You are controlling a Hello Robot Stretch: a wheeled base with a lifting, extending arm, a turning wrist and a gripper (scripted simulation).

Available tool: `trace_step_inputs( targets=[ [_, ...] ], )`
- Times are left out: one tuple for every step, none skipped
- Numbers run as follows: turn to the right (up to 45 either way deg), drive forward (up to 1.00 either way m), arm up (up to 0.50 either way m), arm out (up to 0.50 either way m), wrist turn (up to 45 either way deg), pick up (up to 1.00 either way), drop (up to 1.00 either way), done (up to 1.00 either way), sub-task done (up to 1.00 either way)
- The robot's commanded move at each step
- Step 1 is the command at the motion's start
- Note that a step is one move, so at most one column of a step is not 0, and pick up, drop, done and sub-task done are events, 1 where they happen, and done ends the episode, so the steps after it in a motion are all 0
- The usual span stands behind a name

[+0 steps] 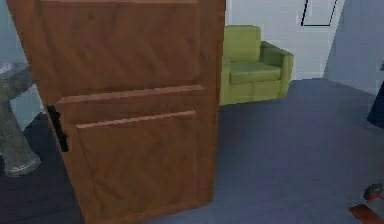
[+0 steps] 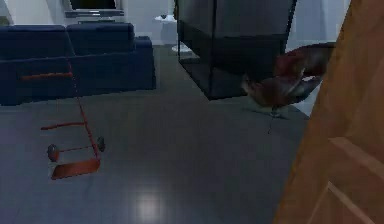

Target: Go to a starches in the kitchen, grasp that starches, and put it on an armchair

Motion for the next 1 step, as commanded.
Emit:
trace_step_inputs(
  targets=[
    [-45.0,0.00,0.00,0.00,0.0,0.00,0.00,0.00,0.00]
  ],
)
